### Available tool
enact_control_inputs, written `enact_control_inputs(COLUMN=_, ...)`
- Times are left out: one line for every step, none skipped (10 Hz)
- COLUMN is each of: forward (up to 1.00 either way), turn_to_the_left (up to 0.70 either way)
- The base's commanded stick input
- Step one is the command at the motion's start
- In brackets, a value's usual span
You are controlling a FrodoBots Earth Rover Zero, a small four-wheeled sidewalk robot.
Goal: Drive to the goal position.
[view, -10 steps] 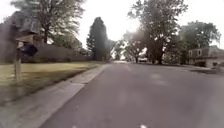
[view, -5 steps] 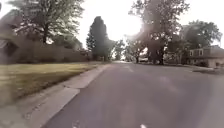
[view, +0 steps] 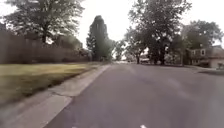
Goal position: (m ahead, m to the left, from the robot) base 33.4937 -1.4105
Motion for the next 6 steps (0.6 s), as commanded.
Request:
enact_control_inputs(forward=1.00, turn_to_the_left=0.00)
enact_control_inputs(forward=1.00, turn_to_the_left=0.00)
enact_control_inputs(forward=1.00, turn_to_the_left=0.00)
enact_control_inputs(forward=1.00, turn_to_the_left=0.00)
enact_control_inputs(forward=1.00, turn_to_the_left=0.00)
enact_control_inputs(forward=1.00, turn_to_the_left=0.00)
